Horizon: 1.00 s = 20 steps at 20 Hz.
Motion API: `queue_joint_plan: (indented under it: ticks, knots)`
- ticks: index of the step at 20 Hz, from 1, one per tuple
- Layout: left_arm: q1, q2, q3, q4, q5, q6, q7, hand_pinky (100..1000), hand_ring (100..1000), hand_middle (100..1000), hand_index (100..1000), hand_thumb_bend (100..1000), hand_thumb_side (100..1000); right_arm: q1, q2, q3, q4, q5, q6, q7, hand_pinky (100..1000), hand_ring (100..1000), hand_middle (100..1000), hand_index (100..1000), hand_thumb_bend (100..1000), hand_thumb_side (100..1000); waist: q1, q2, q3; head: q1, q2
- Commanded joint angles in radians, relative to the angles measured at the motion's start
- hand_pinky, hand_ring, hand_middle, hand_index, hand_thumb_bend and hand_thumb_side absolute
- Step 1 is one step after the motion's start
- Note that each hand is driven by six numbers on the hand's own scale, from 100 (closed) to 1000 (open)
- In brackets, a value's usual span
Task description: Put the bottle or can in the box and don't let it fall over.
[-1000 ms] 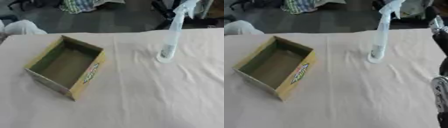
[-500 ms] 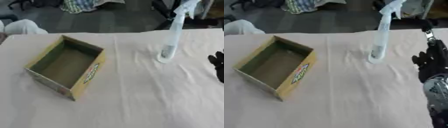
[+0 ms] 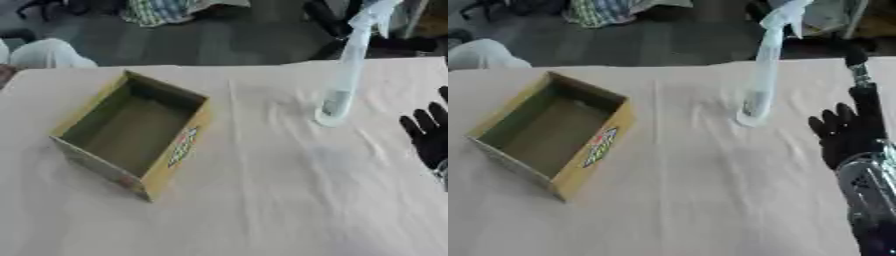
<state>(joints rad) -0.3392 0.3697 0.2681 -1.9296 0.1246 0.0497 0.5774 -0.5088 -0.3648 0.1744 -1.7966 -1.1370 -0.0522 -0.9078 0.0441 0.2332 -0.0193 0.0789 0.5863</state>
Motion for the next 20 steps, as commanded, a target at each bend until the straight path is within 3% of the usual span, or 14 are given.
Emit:
queue_joint_plan:
  ticks: [1, 8, 15, 20]
  knots:
    - [-0.009, 0.032, 0.000, -0.017, -0.003, 0.000, -0.004, 943, 823, 982, 873, 201, 871, -0.012, -0.010, 0.020, -0.045, -0.047, -0.034, 0.001, 100, 100, 100, 913, 575, 309, -0.002, -0.017, 0.004, 0.006, -0.011]
    - [-0.009, 0.033, -0.001, -0.017, 0.001, 0.000, -0.005, 944, 825, 983, 873, 202, 873, -0.026, 0.006, 0.054, -0.041, -0.152, -0.104, 0.001, 100, 100, 100, 909, 526, 330, -0.006, -0.015, 0.009, 0.008, -0.013]
    - [-0.009, 0.033, -0.002, -0.016, 0.003, -0.002, -0.008, 944, 827, 983, 873, 202, 872, -0.072, 0.020, 0.058, -0.012, -0.233, -0.131, 0.008, 100, 100, 100, 911, 488, 370, -0.007, -0.016, 0.010, 0.008, -0.014]
    - [-0.007, 0.033, -0.003, -0.015, 0.005, -0.002, -0.010, 944, 828, 983, 873, 202, 873, -0.105, 0.039, 0.058, 0.042, -0.228, -0.137, 0.002, 100, 100, 100, 911, 342, 662, -0.007, -0.018, 0.010, 0.005, -0.019]
